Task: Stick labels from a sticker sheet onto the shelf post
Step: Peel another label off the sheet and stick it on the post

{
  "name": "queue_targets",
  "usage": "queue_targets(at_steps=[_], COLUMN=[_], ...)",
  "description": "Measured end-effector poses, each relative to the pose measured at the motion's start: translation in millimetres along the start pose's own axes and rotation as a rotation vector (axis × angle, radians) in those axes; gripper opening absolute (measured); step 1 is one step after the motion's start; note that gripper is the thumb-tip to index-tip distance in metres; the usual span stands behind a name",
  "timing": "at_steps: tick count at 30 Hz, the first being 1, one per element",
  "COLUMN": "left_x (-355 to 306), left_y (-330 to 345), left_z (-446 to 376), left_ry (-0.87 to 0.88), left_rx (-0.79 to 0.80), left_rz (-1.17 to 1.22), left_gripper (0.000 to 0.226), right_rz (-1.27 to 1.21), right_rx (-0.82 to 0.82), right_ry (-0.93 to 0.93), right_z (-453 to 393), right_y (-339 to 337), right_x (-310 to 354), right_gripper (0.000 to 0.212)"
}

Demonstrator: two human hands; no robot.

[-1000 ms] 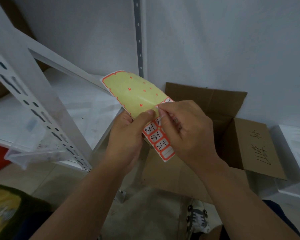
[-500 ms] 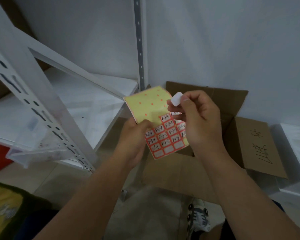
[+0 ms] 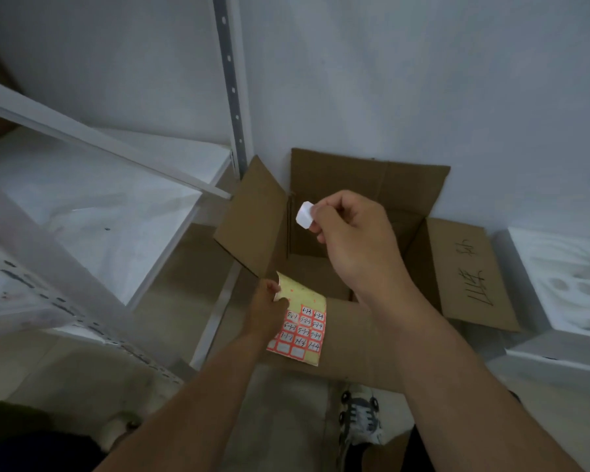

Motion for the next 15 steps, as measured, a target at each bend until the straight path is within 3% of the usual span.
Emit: queue_targets(at_steps=[9, 12, 15], left_x=[35, 34, 12], left_y=[20, 19, 12], left_z=[-15, -13, -8], left_ry=[0.157, 0.203, 0.219], left_rx=[0.028, -0.034, -0.086], left_rz=[-0.529, -0.752, -0.686], left_gripper=[0.018, 0.027, 0.027], right_rz=[0.026, 0.029, 0.026], right_rx=[0.005, 0.004, 0.009], right_ry=[0.033, 0.023, 0.012], right_z=[-6, -7, -9], right_y=[-3, -2, 1], right_x=[-7, -7, -5], right_gripper=[0.007, 0.007, 0.009])
Point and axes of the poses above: each hand's wrist, its own z-axis away from the middle knuckle, its own y-axis out of the palm, x = y × z, the point moved 1 cm from there along -z, towards the middle knuckle, and after that the axes turned 2 degrees about y, right-handed, at the moved point
